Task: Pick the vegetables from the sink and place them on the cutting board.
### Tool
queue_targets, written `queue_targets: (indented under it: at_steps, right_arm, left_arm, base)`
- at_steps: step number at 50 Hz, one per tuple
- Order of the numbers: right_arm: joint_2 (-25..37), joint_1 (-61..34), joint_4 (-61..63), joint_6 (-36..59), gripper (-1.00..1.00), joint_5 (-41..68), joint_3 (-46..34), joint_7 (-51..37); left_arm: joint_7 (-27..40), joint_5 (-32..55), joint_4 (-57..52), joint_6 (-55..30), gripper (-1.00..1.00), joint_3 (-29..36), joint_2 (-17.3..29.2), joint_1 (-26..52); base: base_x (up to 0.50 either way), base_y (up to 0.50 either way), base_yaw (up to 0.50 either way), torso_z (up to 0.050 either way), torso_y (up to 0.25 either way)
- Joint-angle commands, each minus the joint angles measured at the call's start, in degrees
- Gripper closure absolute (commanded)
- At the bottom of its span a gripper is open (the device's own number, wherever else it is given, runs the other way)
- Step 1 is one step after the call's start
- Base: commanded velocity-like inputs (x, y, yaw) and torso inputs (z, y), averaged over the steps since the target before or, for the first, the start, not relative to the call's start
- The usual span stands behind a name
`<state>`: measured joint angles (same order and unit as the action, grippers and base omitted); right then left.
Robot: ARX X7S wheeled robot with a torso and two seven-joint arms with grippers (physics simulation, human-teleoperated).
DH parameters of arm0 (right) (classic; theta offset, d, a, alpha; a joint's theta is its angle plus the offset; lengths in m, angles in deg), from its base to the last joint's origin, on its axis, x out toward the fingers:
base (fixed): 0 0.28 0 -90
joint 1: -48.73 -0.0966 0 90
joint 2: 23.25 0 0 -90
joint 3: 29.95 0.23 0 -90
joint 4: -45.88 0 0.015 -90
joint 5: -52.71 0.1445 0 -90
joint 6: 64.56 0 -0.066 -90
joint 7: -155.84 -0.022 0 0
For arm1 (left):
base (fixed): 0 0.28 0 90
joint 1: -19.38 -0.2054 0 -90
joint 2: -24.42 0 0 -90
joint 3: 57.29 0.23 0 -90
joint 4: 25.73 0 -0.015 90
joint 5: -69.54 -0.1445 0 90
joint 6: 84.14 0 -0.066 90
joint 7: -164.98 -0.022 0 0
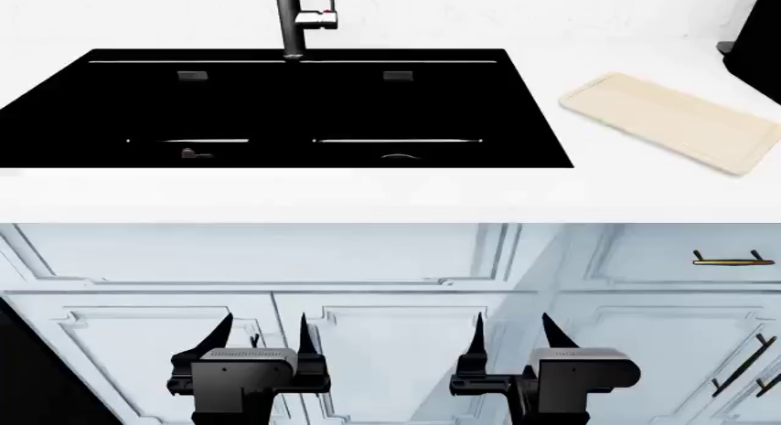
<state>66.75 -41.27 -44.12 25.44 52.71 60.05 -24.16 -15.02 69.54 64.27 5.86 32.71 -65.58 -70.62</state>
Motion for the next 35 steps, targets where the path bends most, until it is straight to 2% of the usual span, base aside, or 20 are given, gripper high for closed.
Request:
queue_targets:
  at_steps: [1, 6, 9, 12, 15, 19, 21, 28, 35]
  right_arm:
    - [0.9, -0.1, -0.4, -0.1, -1.0, 1.2, -1.2, -0.7]
    - [1.9, -0.9, -0.7, 1.1, -1.0, 3.3, -2.6, -0.8]
    - [2.5, -0.4, 3.3, 3.0, -1.0, 4.9, -2.8, -0.8]
    - [4.1, -1.3, 16.5, 11.0, -1.0, 5.1, -2.9, -1.7]
    - [5.8, -6.7, 27.2, 22.0, -1.0, 6.8, -2.7, -1.6]
    - [7.9, -16.5, 37.5, 36.8, -1.0, 9.2, -2.4, -1.9]
    - [8.7, -19.1, 40.3, 41.3, -1.0, 10.2, -2.2, -1.8]
    - [9.6, -17.0, 42.7, 42.3, -1.0, 11.7, -0.4, -1.6]
    - [10.2, -17.3, 40.9, 41.4, -1.0, 9.3, -3.4, -2.7]
  left_arm:
    - [1.0, 0.5, -0.1, 0.9, -1.0, 1.2, 1.0, -0.1]
    - [1.6, 1.7, -0.2, 3.5, -1.0, 2.4, 2.1, -0.6]
    - [1.8, 2.1, -3.1, 2.5, -1.0, 2.8, 2.8, -0.7]
    - [1.6, 3.0, -14.0, -4.2, -1.0, 3.4, 3.8, 0.9]
    - [1.8, 2.3, -23.9, -11.4, -1.0, 4.4, 4.6, 5.7]
    - [1.3, 0.8, -31.3, -19.6, -1.0, 6.1, 6.0, 14.3]
    - [1.3, 0.1, -33.8, -21.3, -1.0, 6.4, 6.7, 15.9]
    - [1.3, -1.0, -36.1, -21.5, -1.0, 7.6, 8.3, 15.4]
    - [2.0, -0.7, -35.4, -21.5, -1.0, 7.6, 8.3, 15.3]
  base:
    - [0.0, 0.0, 0.0, 0.0, 0.0]
    - [0.0, 0.0, 0.0, 0.0, 0.0]
    - [0.0, 0.0, 0.0, 0.05, 0.0]
    - [0.0, 0.0, 0.0, 0.05, 0.0]
    - [0.0, 0.0, 0.0, 0.05, 0.0]
    - [0.0, 0.0, 0.0, 0.05, 0.0]
    - [0.0, 0.0, 0.0, 0.05, 0.0]
    - [0.0, 0.03, 0.0, 0.05, 0.0]
    - [0.11, 0.48, 0.0, 0.05, 0.0]
